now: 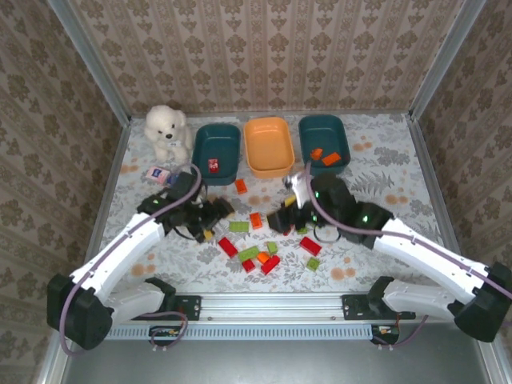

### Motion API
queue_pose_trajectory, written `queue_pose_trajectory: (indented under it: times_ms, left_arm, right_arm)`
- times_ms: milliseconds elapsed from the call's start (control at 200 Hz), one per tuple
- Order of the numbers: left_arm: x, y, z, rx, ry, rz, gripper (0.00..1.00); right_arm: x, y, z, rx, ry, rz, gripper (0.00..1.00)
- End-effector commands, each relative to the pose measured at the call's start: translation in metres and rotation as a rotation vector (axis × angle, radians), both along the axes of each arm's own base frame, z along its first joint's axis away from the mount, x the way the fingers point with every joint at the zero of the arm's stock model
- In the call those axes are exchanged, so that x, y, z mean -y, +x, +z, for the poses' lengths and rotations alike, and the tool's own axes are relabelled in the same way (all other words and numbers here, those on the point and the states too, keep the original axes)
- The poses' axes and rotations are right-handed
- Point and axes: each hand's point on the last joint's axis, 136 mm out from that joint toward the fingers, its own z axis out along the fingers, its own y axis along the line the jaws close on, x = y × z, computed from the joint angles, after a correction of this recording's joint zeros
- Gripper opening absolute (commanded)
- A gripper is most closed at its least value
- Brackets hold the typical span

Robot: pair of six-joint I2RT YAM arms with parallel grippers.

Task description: Sort the legos into containers by color

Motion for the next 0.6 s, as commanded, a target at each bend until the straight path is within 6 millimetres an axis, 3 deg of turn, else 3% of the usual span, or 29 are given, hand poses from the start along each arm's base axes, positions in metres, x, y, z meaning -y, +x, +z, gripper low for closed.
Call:
queue_pose_trajectory:
  times_ms: [0,180,300,430,595]
  left_arm:
    - [0.000,-0.018,-0.032,-0.128,0.064,0.125,0.82]
    - [0.021,-0.011,-0.052,-0.146,0.121,0.128,0.84]
    - [0.017,-0.014,-0.068,-0.214,0.221,0.125,0.84]
    - [0.004,-0.016,-0.070,-0.222,0.322,0.143,0.83]
    - [-0.004,-0.018,-0.084,-0.216,0.362,0.129,0.77]
  right_arm:
    - [0.003,-0.024,0.011,0.072,0.057,0.063,0.77]
    - [0.016,-0.037,-0.002,0.050,0.026,0.063,0.77]
    - [0.021,-0.036,0.003,0.062,0.027,0.042,0.78]
    - [0.022,-0.036,0.007,0.072,0.037,0.035,0.78]
    - [0.022,-0.036,0.005,0.069,0.036,0.037,0.78]
